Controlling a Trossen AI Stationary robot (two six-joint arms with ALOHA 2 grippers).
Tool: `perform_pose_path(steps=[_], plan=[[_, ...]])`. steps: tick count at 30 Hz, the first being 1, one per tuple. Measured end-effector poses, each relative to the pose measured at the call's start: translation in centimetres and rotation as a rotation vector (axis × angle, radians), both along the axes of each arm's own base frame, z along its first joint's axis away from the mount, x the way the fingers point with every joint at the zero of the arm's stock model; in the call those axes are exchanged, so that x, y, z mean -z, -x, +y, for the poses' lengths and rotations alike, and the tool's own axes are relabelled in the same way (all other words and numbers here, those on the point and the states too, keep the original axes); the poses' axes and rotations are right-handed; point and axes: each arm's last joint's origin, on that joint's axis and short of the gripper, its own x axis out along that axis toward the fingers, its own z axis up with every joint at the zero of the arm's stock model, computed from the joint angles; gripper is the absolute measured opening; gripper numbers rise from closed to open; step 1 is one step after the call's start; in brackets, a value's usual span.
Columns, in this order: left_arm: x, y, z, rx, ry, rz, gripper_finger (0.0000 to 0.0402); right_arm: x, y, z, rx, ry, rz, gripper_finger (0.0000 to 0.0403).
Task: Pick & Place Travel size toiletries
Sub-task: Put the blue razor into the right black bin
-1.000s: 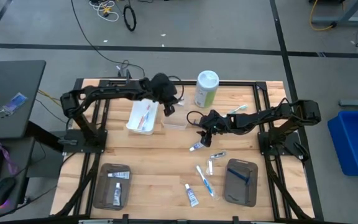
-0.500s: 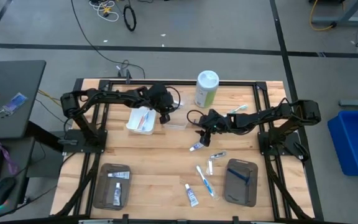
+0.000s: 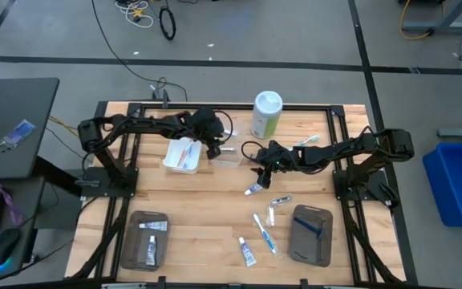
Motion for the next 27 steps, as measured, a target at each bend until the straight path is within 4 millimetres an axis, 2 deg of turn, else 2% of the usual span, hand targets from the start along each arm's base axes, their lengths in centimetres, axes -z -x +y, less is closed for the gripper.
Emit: perform_pose_path(steps=[3, 7, 11, 15, 17, 19, 22, 27], plan=[[-2.0, 0.1, -0.6, 0.006, 0.032, 0.042, 0.0151, 0.0, 0.0, 0.0, 0.001, -0.001, 0.006, 0.0215], [-5.3, 1.3, -1.5, 0.077, 0.021, 0.141, 0.0146, 0.2, 0.2, 0.0, 0.006, -0.009, 0.023, 0.0221], [-9.7, 3.8, -2.6, 0.148, -0.047, 0.137, 0.0142, 0.3, 0.3, 0.0, 0.026, -0.03, 0.042, 0.0226], [-13.4, 7.4, -3.7, 0.18, -0.164, 0.076, 0.0142, 0.6, 0.7, 0.1, 0.032, -0.038, 0.086, 0.0229], [-14.6, 9.5, -4.2, 0.163, -0.166, 0.029, 0.0142, 0.9, 0.9, 0.1, 0.034, -0.042, 0.121, 0.023], [-14.9, 11.3, -4.8, 0.168, -0.147, -0.043, 0.0142, 1.0, 1.0, 0.1, 0.049, -0.056, 0.135, 0.0227], [-13.7, 13.2, -5.7, 0.227, -0.126, -0.156, 0.0142, 1.6, 0.9, 0.0, 0.066, -0.065, 0.155, 0.0221], [-10.6, 14.5, -6.7, 0.228, -0.129, -0.398, 0.0142, 3.0, 0.6, 0.0, 0.083, -0.051, 0.189, 0.0214]])
